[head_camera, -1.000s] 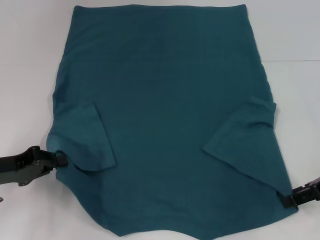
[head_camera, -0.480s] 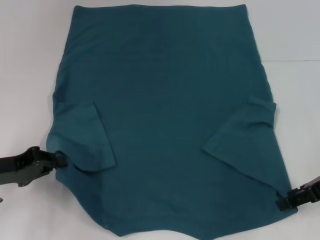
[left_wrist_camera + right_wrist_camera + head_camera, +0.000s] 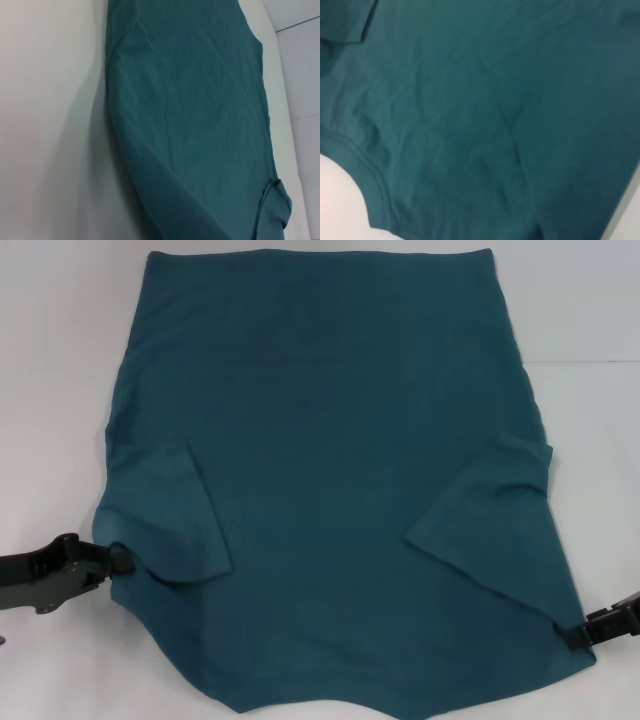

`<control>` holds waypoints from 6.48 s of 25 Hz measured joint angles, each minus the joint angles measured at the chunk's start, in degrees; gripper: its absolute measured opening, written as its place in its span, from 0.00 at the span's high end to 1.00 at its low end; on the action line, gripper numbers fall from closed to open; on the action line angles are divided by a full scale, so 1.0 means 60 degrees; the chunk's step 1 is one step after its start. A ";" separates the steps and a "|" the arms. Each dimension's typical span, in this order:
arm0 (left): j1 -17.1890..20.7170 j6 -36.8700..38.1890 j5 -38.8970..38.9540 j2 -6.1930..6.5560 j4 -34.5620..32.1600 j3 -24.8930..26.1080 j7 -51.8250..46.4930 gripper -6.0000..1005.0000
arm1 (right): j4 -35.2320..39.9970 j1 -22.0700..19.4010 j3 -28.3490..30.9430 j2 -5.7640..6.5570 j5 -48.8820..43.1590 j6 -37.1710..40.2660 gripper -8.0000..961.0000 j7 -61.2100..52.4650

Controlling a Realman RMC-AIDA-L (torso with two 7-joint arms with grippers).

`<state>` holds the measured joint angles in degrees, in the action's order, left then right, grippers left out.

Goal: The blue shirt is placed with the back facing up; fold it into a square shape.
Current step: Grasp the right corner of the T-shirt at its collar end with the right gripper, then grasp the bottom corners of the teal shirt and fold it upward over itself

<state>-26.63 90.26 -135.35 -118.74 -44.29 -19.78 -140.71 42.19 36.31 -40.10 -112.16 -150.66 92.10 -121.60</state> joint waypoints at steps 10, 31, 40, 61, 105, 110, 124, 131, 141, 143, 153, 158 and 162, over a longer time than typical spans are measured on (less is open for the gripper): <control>0.0001 0.0000 0.0000 0.0000 0.0000 0.0000 -0.0009 0.99 | -0.0079 0.0074 -0.0080 -0.0090 0.0002 -0.0066 0.30 -0.0106; -0.0020 0.0001 0.0000 -0.0002 0.0000 -0.0001 -0.0015 0.98 | -0.0092 0.0378 -0.0203 -0.0429 0.0100 0.0167 0.30 -0.0112; -0.0042 -0.0011 0.0005 -0.0015 0.0011 0.0000 -0.0015 0.98 | -0.0037 0.0452 -0.0229 -0.0490 0.0101 0.0181 0.49 -0.0296; -0.0059 0.0966 -0.0082 0.0111 -0.0112 -0.0063 0.0373 0.98 | -0.0011 0.0331 0.0159 -0.0077 0.0087 0.1209 0.95 -0.0442; -0.3361 -0.4860 -0.0904 0.0338 0.1553 -0.0954 -0.0801 0.98 | -0.0044 0.1457 0.1421 -0.0317 0.1346 -0.4364 0.93 -0.2533; -0.3629 -0.6431 -0.0898 0.0140 0.1712 -0.1599 -0.0802 0.98 | -0.0473 0.1772 0.0453 -0.0499 0.1337 -0.6007 0.92 -0.2537; -0.4263 -0.9051 -0.0883 0.0005 0.2039 -0.3181 -0.0727 0.98 | -0.1468 0.2564 -0.0640 -0.0522 0.1297 -0.8860 0.92 -0.2541; -0.4669 -0.9784 -0.0944 0.0046 0.2522 -0.3228 -0.0749 0.98 | -0.1602 0.2803 -0.0747 -0.0497 0.1291 -0.9322 0.91 -0.2541; -0.4818 -1.0087 -0.0953 0.0020 0.2587 -0.3237 -0.0718 0.98 | -0.1831 0.3071 -0.0947 -0.0424 0.1277 -0.9543 0.91 -0.2592; -0.4820 -1.0108 -0.0953 0.0017 0.2582 -0.3238 -0.0737 0.98 | -0.1831 0.3086 -0.0949 -0.0398 0.1276 -0.9554 0.90 -0.2646; -0.4828 -1.0256 -0.0950 -0.0094 0.2537 -0.3742 -0.0572 0.98 | -0.2110 0.3345 -0.1340 -0.0241 0.0710 -0.9370 0.90 -0.3466; -0.4776 -1.0579 -0.0883 -0.0120 0.2603 -0.3865 -0.0621 0.98 | -0.2103 0.3373 -0.1322 -0.0192 0.0532 -0.9075 0.90 -0.3558; -0.4613 -1.0616 -0.0843 -0.0134 0.2479 -0.3725 -0.0665 0.77 | -0.2111 0.3213 -0.1242 -0.0098 0.0528 -0.9036 0.89 -0.3747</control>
<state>-54.31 26.56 -140.41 -119.55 -29.42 -42.12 -144.70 29.52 55.59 -47.55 -112.75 -147.49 37.89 -144.08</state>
